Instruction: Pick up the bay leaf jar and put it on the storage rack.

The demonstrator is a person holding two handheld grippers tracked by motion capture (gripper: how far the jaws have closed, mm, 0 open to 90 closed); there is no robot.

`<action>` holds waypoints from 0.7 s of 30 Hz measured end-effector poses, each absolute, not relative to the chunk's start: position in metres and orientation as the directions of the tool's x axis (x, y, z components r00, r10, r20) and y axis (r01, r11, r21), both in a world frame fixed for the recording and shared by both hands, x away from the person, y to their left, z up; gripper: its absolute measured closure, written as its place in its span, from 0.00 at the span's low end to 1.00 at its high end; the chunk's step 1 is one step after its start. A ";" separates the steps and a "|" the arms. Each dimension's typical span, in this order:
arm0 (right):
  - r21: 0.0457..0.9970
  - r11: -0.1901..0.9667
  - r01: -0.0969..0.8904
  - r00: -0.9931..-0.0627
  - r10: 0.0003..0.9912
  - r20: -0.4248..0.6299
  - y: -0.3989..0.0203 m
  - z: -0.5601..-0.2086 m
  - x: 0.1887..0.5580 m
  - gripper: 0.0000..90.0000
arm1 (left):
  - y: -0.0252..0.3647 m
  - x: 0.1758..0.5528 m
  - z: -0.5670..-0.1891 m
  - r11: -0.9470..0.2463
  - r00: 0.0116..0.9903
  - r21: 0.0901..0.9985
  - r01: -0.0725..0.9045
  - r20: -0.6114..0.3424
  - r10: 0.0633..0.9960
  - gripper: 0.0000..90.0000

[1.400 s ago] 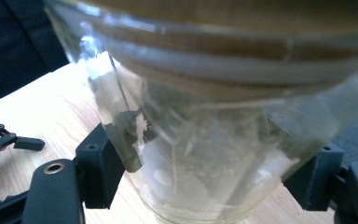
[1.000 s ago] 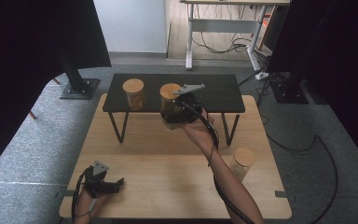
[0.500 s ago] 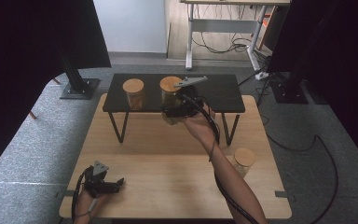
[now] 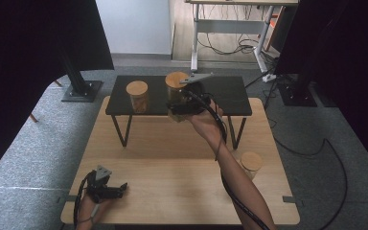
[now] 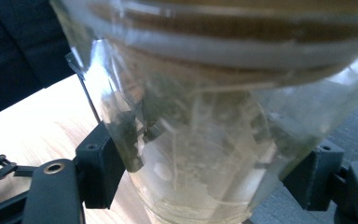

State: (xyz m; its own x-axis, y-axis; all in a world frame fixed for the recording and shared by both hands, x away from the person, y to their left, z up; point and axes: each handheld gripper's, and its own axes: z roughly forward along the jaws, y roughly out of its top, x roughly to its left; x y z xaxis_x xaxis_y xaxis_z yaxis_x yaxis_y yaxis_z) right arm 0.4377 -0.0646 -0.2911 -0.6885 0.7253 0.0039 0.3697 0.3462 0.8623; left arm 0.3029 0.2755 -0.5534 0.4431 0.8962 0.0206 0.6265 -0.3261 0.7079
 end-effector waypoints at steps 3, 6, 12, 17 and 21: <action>0.861 0.350 0.369 -0.686 0.727 -0.001 -0.064 -0.291 0.443 0.28 | 0.276 0.303 -0.553 -0.326 0.443 0.708 0.627 0.021 0.896 0.02; 0.859 0.353 0.370 -0.680 0.733 -0.007 -0.064 -0.292 0.448 0.28 | 0.276 0.303 -0.553 -0.326 0.443 0.708 0.627 0.021 0.896 0.02; 0.862 0.330 0.384 -0.675 0.738 0.018 -0.065 -0.296 0.460 0.28 | 0.275 0.303 -0.553 -0.326 0.443 0.708 0.627 0.020 0.896 0.02; 0.858 0.332 0.391 -0.665 0.747 0.014 -0.066 -0.296 0.469 0.28 | 0.275 0.303 -0.553 -0.327 0.445 0.709 0.625 0.020 0.895 0.02; 0.861 0.324 0.391 -0.658 0.753 0.015 -0.066 -0.296 0.476 0.28 | 0.275 0.303 -0.553 -0.327 0.446 0.709 0.625 0.020 0.895 0.02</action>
